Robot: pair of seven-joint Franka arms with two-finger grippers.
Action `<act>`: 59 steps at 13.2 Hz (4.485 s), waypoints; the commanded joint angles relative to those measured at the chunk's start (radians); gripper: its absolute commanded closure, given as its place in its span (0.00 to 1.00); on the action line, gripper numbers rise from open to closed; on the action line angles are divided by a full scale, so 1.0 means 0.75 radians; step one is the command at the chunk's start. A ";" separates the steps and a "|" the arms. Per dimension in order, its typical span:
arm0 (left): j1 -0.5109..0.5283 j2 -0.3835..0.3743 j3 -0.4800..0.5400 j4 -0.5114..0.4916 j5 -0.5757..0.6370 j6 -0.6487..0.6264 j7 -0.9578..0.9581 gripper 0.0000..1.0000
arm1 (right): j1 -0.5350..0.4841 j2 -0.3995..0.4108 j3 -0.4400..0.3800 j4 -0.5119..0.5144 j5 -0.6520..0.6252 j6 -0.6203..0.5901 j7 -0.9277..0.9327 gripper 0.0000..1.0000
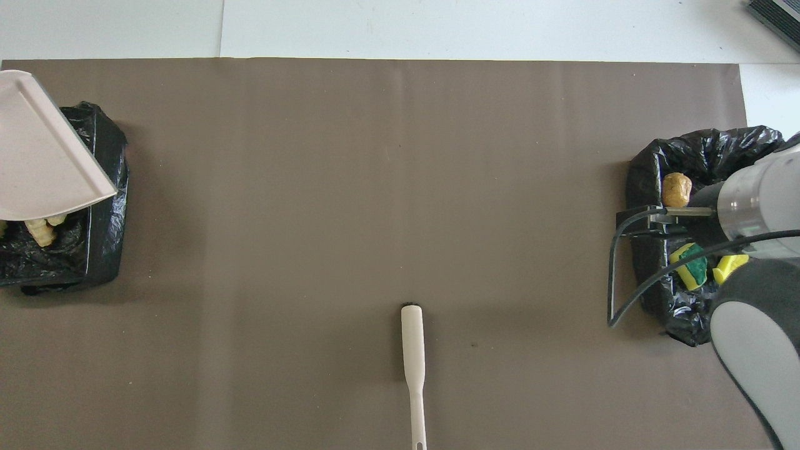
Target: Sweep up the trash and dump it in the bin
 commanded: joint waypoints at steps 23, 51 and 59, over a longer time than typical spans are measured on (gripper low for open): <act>-1.032 0.528 0.025 0.116 -0.371 0.464 -2.144 1.00 | -0.057 -0.004 -0.105 0.249 -0.005 -0.277 -0.128 0.00; -0.710 0.071 0.047 -0.140 -0.210 0.287 -1.711 0.00 | 0.080 0.006 -0.217 0.247 -0.027 -0.281 -0.124 0.00; -0.443 -0.200 0.061 -0.035 -0.228 -0.096 -1.301 0.00 | 0.080 0.000 -0.205 0.251 -0.003 -0.281 -0.128 0.00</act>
